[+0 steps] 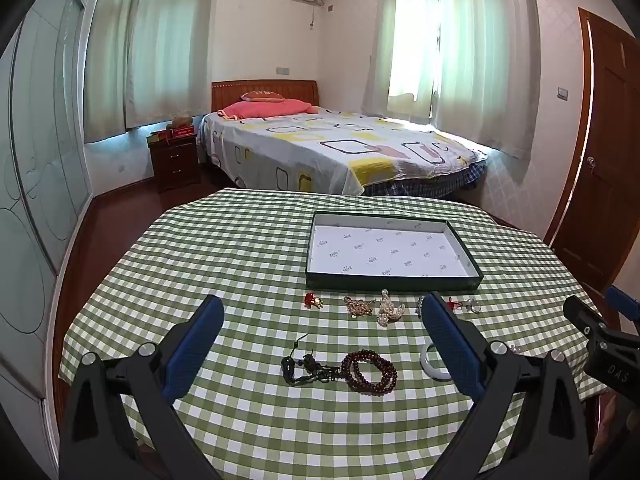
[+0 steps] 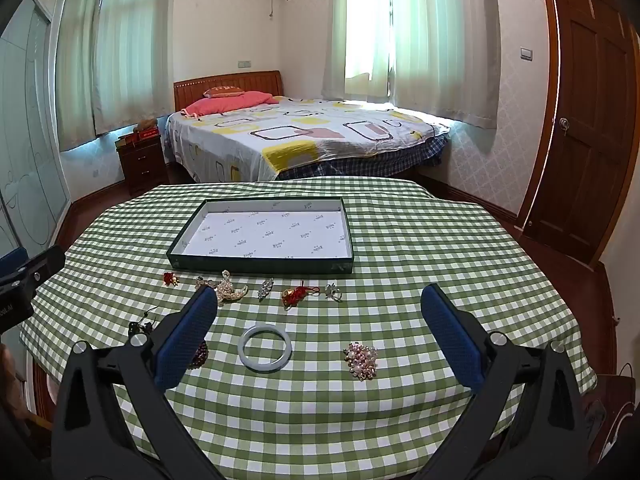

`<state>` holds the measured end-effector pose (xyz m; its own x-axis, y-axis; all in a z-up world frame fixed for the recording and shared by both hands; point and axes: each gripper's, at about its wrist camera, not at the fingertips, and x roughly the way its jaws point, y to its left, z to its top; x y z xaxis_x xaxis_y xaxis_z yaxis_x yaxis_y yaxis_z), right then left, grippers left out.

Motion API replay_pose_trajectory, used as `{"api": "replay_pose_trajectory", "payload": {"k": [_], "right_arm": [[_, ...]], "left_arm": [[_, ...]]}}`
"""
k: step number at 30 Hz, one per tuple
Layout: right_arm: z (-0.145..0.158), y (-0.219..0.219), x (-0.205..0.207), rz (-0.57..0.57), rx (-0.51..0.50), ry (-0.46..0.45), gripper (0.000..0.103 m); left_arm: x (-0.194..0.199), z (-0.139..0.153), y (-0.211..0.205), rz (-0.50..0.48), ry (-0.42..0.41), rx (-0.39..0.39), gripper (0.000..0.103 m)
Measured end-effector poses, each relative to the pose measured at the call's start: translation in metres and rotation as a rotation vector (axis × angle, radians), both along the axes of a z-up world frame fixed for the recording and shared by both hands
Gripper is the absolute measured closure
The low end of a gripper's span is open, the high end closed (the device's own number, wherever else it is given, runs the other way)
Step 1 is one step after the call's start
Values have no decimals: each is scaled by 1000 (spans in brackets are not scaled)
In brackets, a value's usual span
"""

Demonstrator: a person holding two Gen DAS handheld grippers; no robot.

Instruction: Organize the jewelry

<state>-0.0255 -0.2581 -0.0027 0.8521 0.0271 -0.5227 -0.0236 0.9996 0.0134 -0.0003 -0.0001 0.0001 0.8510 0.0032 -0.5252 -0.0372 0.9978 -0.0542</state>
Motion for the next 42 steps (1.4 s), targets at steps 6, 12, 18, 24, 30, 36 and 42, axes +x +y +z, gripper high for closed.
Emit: {"api": "replay_pose_trajectory", "payload": {"k": [6, 12, 18, 24, 30, 36, 42], "right_arm": [[0, 0, 0, -3, -1, -2, 4], [0, 1, 1, 0, -8, 1, 4], [1, 0, 0, 0, -7, 0, 4], [2, 1, 1, 0, -8, -1, 4], [2, 1, 1, -1, -7, -2, 4], [2, 2, 0, -1, -7, -2, 4], [2, 2, 0, -1, -7, -2, 4]], "left_arm": [[0, 0, 0, 1, 4, 6, 7], [0, -2, 4, 6, 5, -2, 7], [0, -1, 4, -1, 1, 2, 7], [0, 0, 4, -5, -1, -10, 7], [1, 1, 1, -12, -2, 1, 7], [1, 2, 0, -8, -3, 4, 7], [1, 1, 1, -5, -2, 3, 7]]}}
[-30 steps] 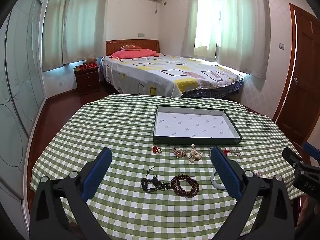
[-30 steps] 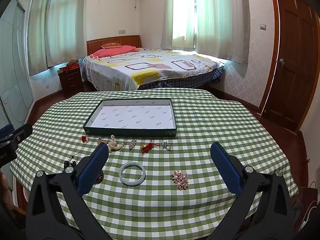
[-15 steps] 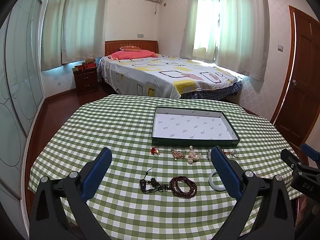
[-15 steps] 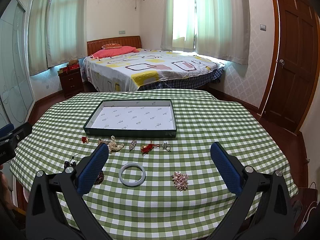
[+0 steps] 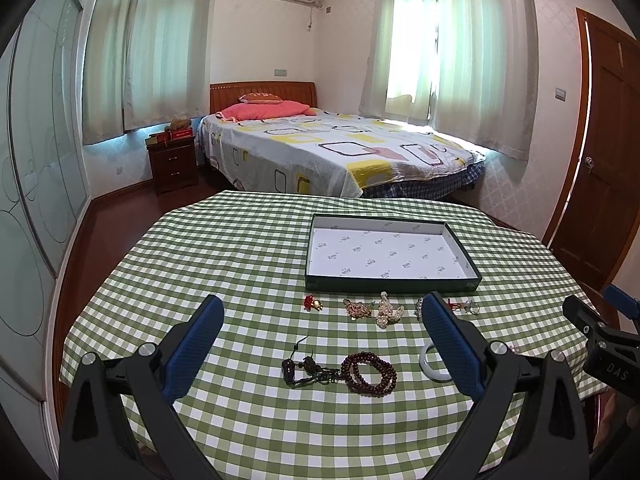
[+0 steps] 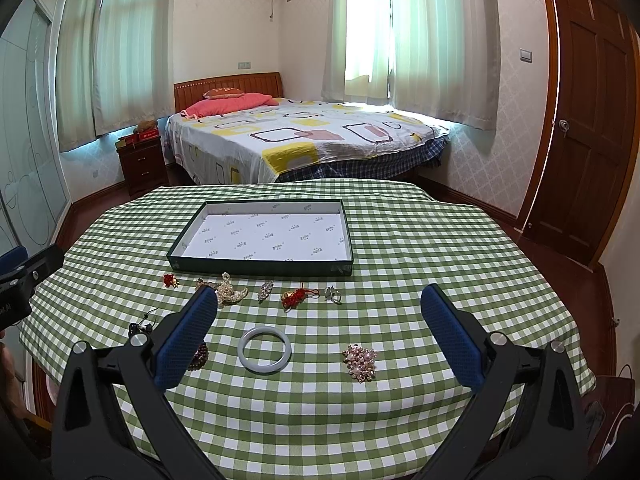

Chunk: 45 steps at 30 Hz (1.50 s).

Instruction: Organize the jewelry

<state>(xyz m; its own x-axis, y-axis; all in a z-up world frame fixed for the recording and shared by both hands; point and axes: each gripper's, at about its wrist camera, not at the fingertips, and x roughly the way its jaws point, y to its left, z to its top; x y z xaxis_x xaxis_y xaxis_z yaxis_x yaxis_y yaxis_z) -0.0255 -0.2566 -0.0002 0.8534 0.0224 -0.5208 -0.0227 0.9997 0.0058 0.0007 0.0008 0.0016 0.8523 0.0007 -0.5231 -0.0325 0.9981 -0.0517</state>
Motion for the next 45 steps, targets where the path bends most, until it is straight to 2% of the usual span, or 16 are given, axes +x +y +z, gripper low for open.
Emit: {"api": "replay_pose_trajectory", "payload": {"k": [41, 45], "right_arm": [[-3, -5, 6, 2, -1, 3, 4], [-13, -6, 12, 7, 12, 4, 4]], "left_arm": [[3, -6, 5, 12, 22, 0, 7], [6, -11, 5, 11, 35, 6, 7]]}}
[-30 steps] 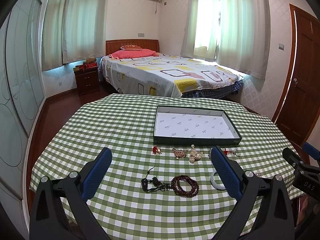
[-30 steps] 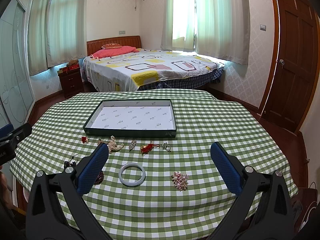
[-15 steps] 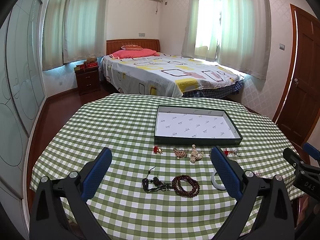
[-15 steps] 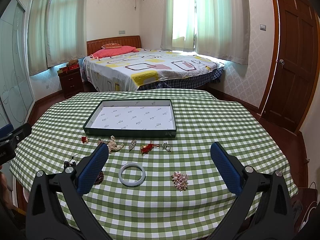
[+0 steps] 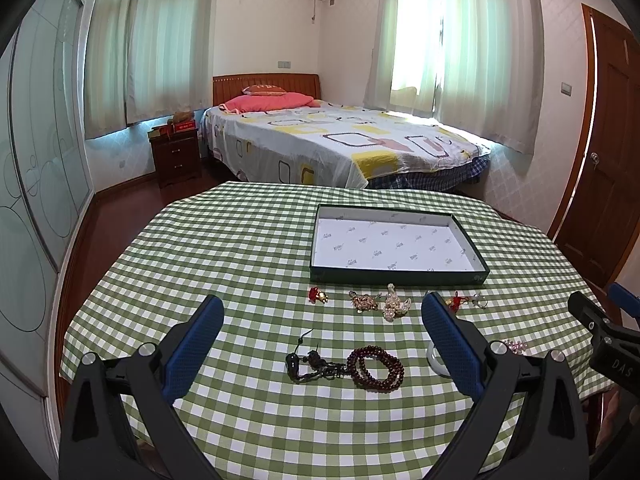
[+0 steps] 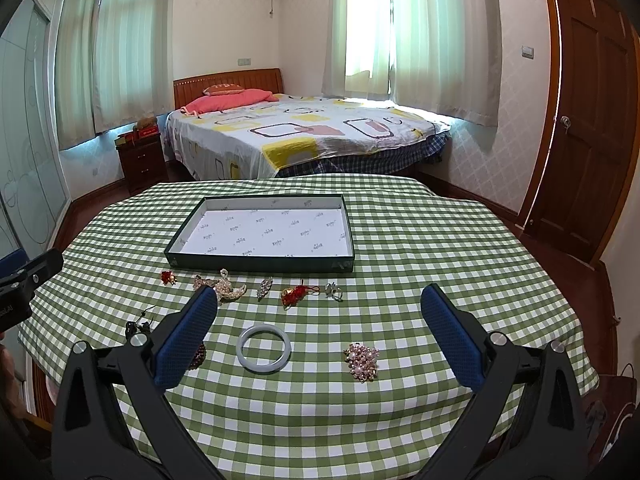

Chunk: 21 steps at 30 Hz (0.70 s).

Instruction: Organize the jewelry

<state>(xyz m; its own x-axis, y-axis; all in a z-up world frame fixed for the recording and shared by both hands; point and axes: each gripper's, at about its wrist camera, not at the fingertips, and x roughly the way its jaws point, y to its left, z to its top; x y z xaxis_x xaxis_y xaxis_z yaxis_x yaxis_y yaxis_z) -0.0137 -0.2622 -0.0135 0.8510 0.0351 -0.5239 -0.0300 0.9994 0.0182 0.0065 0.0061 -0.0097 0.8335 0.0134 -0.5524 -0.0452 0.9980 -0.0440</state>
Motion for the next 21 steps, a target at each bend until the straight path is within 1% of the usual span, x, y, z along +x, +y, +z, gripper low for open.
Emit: {"api": "replay_pose_trajectory", "payload": {"k": [4, 7, 10, 14, 18, 21], "right_arm": [[-16, -1, 7, 10, -1, 2, 4], [-36, -3, 17, 9, -7, 29, 4], [-61, -5, 29, 6, -15, 73, 4], [-95, -8, 47, 5, -36, 151, 4], [-112, -7, 57, 10, -24, 204, 4], [-119, -7, 63, 10, -22, 227, 4]], "left_arm": [[8, -12, 1, -9, 28, 7, 7], [18, -28, 3, -11, 68, 10, 7], [31, -51, 7, -7, 124, 20, 7], [48, -85, 15, 7, 204, 10, 7], [69, -122, 21, 12, 283, 27, 7], [80, -143, 28, 21, 325, 2, 7]]}}
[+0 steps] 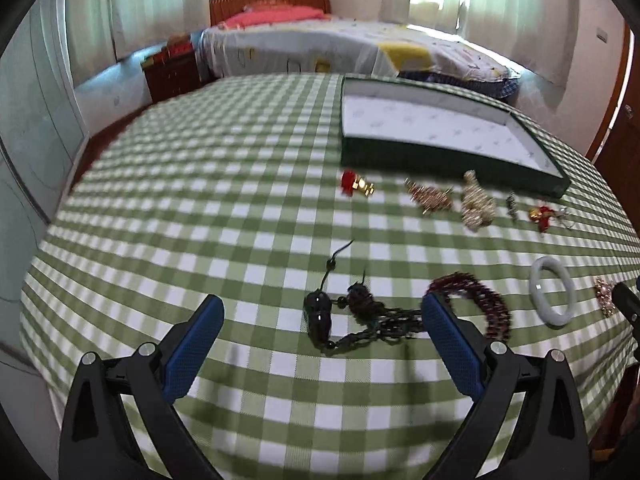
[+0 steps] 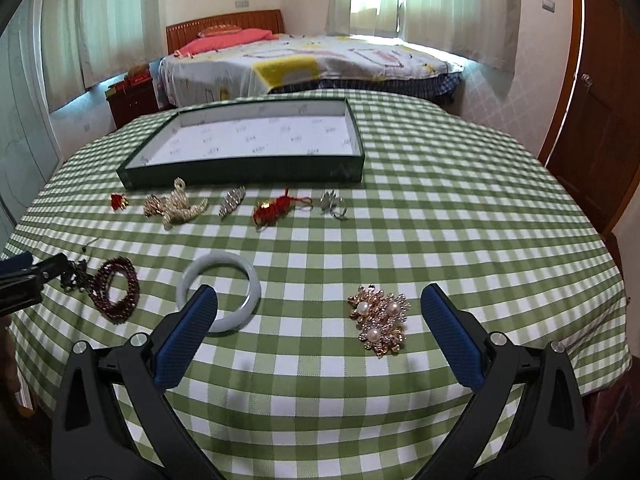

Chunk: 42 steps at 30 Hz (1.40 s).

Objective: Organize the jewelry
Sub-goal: 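Lower the left tool onto the black tassel pendant and close on it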

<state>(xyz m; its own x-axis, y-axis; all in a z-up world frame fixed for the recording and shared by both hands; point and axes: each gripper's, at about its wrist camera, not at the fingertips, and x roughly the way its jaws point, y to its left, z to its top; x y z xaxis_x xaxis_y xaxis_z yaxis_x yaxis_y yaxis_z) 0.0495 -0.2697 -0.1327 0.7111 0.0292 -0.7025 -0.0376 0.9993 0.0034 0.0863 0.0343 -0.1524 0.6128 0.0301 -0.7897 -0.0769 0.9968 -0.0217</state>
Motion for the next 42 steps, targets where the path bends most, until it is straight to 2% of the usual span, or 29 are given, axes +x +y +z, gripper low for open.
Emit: {"api": "replay_pose_trajectory", "payload": {"k": [8, 14, 16, 17, 18, 23, 28, 30, 35, 37, 42], "right_arm": [[-11, -1, 12, 3, 28, 33, 4], [-14, -4, 15, -4, 40, 42, 4], [-14, -5, 16, -8, 45, 44, 4], [-15, -6, 16, -10, 47, 45, 4], [-15, -5, 16, -10, 48, 46, 4], [-16, -3, 18, -6, 46, 49, 4], [-15, -3, 19, -7, 49, 49, 4], [-16, -3, 19, -6, 49, 50, 4], [-16, -4, 19, -9, 50, 47, 4], [-16, -4, 20, -10, 53, 47, 4], [-16, -5, 20, -10, 53, 48, 4]], "left_arm": [[4, -19, 9, 16, 56, -23, 7], [12, -21, 16, 21, 55, -35, 8], [9, -19, 15, 12, 48, -36, 15], [8, -17, 14, 1, 38, -37, 31], [8, -15, 12, -20, 30, -44, 40], [7, -8, 10, -28, 28, -67, 40], [3, 7, 9, -26, -19, -38, 40], [6, 5, 13, -2, -8, -33, 40], [7, -10, 25, 23, 61, -85, 40], [5, -12, 24, 21, 67, -71, 42], [8, -12, 25, 22, 69, -37, 57]]}}
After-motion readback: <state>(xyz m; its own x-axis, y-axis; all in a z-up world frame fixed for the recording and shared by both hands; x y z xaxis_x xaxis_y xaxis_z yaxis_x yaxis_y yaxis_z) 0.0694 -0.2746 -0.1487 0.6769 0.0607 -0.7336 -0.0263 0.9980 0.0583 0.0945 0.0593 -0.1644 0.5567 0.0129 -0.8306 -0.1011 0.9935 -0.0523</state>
